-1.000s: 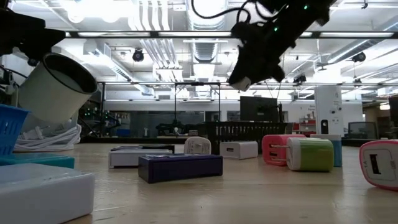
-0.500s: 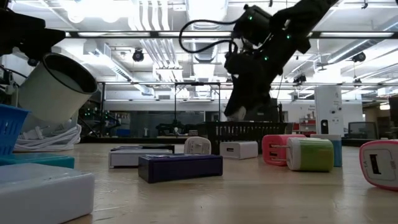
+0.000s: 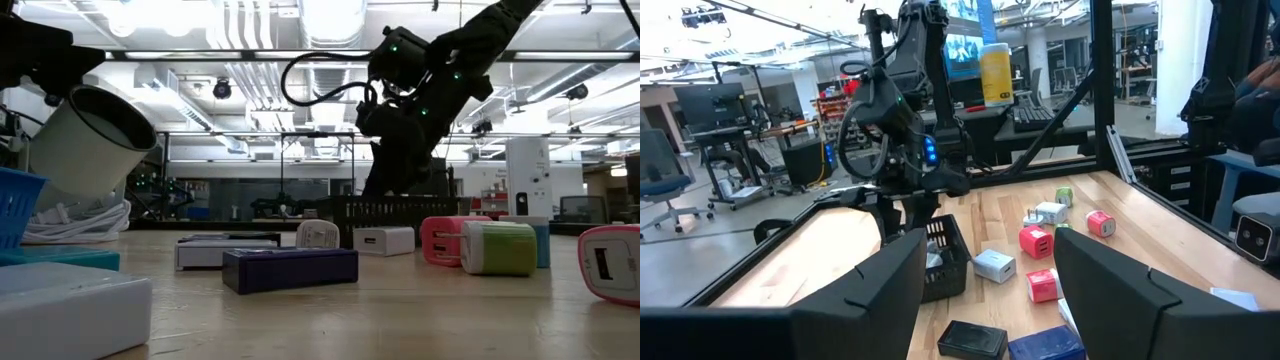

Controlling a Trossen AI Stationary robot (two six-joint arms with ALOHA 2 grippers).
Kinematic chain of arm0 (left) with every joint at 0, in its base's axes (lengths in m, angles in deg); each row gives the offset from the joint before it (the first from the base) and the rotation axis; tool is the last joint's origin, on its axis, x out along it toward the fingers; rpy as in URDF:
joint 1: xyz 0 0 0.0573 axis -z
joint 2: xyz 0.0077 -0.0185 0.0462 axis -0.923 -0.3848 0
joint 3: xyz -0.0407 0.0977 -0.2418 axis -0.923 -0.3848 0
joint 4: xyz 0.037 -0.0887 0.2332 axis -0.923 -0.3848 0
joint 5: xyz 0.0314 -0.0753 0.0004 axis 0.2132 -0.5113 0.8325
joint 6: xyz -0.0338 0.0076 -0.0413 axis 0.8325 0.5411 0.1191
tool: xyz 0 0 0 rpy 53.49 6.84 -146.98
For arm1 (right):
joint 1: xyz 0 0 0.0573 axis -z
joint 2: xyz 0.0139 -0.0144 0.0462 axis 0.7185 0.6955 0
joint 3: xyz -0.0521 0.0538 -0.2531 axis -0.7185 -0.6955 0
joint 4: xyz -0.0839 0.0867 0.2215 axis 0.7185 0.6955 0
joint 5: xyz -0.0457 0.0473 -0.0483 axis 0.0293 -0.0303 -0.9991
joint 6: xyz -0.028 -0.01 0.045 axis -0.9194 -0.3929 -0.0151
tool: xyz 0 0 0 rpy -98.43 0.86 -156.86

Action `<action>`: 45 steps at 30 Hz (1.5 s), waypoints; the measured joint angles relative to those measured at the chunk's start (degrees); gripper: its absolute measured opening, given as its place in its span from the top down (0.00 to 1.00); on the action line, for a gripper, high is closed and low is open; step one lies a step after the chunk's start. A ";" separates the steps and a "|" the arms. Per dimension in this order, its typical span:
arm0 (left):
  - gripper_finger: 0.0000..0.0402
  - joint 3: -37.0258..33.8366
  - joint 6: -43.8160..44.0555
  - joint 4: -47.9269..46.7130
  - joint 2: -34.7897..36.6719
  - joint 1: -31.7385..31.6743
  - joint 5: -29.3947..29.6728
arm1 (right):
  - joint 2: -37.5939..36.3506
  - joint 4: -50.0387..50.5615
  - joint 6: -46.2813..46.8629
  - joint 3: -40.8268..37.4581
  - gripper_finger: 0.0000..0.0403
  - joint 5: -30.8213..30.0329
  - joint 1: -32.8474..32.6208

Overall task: Pick & Place Office items
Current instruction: Put the white black charger adapter into the black bin

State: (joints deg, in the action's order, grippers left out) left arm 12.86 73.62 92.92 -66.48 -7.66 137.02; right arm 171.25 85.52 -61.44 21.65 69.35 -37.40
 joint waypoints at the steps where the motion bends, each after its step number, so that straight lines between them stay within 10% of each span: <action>1: 0.44 0.00 0.00 0.00 0.00 0.02 0.02 | 0.10 -0.01 0.13 0.00 0.64 0.37 -0.02; 35: 0.44 -0.02 0.00 0.00 0.00 0.02 0.00 | 0.52 0.63 2.03 -1.64 0.63 2.71 -0.24; 45: 0.44 -0.02 0.00 0.00 -0.02 0.00 0.02 | 0.52 0.19 0.96 -1.64 0.46 2.61 -0.30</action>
State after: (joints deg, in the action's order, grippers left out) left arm 12.85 73.62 92.92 -66.50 -7.66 137.04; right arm 171.77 85.71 -60.49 20.01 71.96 -37.69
